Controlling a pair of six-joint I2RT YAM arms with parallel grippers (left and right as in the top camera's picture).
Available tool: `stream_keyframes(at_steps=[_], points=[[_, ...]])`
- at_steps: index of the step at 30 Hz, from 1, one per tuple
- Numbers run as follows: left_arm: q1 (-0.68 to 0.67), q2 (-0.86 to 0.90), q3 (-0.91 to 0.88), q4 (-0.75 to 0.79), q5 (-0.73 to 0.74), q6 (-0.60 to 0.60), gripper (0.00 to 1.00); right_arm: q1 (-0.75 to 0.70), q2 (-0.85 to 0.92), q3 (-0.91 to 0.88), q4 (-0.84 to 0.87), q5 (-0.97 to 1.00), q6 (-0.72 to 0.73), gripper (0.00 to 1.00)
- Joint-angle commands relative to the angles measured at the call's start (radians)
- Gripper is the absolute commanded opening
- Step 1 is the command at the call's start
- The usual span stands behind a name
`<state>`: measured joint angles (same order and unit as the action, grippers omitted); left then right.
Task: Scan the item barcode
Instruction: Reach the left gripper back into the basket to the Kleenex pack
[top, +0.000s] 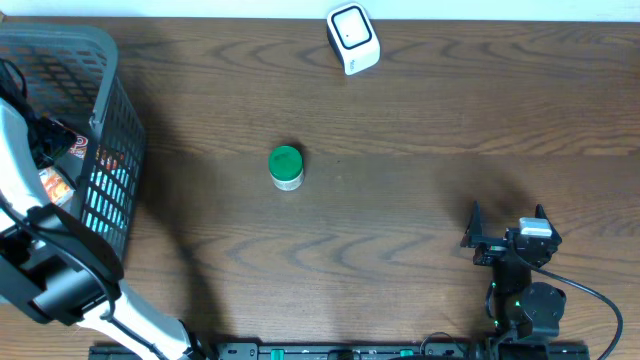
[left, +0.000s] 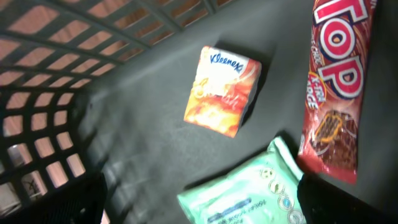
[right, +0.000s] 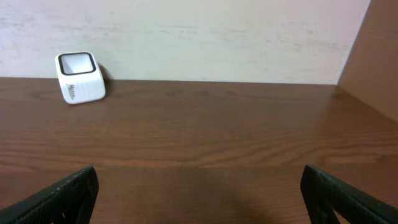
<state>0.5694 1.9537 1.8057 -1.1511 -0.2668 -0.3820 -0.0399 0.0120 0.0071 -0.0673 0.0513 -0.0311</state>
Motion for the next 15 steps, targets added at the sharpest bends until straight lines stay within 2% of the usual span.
stream_keyframes(at_steps=[1, 6, 11, 15], points=[[0.014, 0.053, -0.008, 0.011, -0.003, -0.015, 0.98, 0.006, -0.006, -0.002, -0.003, -0.001, -0.008, 0.99], [0.053, 0.12, -0.018, 0.028, -0.002, 0.007, 0.98, 0.006, -0.006, -0.002, -0.004, -0.001, -0.008, 0.99], [0.082, 0.17, -0.018, 0.085, 0.002, 0.141, 0.98, 0.006, -0.006, -0.002, -0.004, -0.001, -0.008, 0.99], [0.086, 0.204, -0.018, 0.129, 0.06, 0.207, 0.98, 0.006, -0.006, -0.002, -0.004, -0.001, -0.008, 0.99]])
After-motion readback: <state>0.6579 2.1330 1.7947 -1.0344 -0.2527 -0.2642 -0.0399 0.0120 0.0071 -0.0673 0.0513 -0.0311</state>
